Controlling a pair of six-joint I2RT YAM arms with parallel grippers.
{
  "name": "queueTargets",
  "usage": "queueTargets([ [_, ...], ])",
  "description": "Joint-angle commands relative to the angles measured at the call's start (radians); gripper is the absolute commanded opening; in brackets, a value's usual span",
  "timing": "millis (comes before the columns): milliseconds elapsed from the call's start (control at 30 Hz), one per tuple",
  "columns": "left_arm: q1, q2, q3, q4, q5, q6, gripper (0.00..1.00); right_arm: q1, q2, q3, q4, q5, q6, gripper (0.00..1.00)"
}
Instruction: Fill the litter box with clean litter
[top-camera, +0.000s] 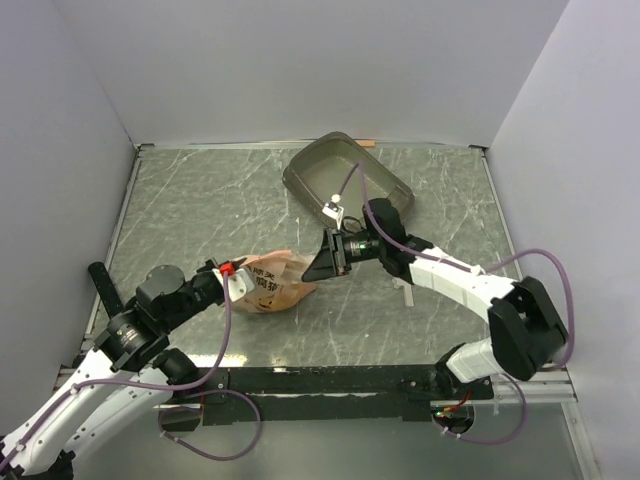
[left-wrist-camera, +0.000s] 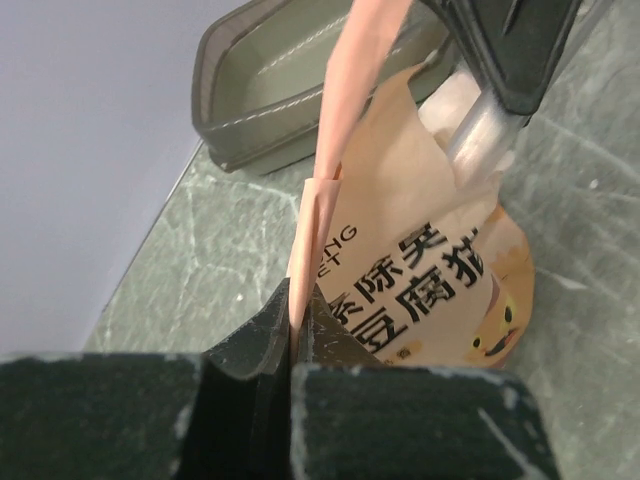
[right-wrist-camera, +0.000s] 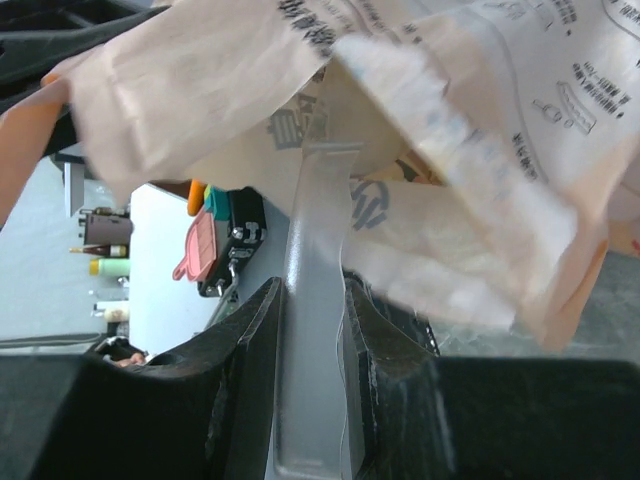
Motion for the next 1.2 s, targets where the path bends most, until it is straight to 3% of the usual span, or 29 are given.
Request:
queueTargets([
  [0, -0.004, 0.01, 0.009, 0.184, 0.126, -0.085, 0.01, -0.03, -0.104, -0.036, 0.007, -0.026, -0.011, 0.0],
  [300, -0.009, 0.072, -0.018, 0.304, 0.24, -0.191, 0.01, -0.149, -0.221, -0.205, 0.059, -0.055, 0.019, 0.0],
  [700, -0.074, 0.169, -0.052, 0.413, 0.189, -0.225, 0.01, -0.284, -0.379, -0.317, 0.024, -0.095, 0.038, 0.0],
  [1167, -0.088, 0.165, -0.116, 0.496, 0.128, -0.24, 0.01, -0.354, -0.566, -0.409, -0.022, -0.103, 0.114, 0.0],
])
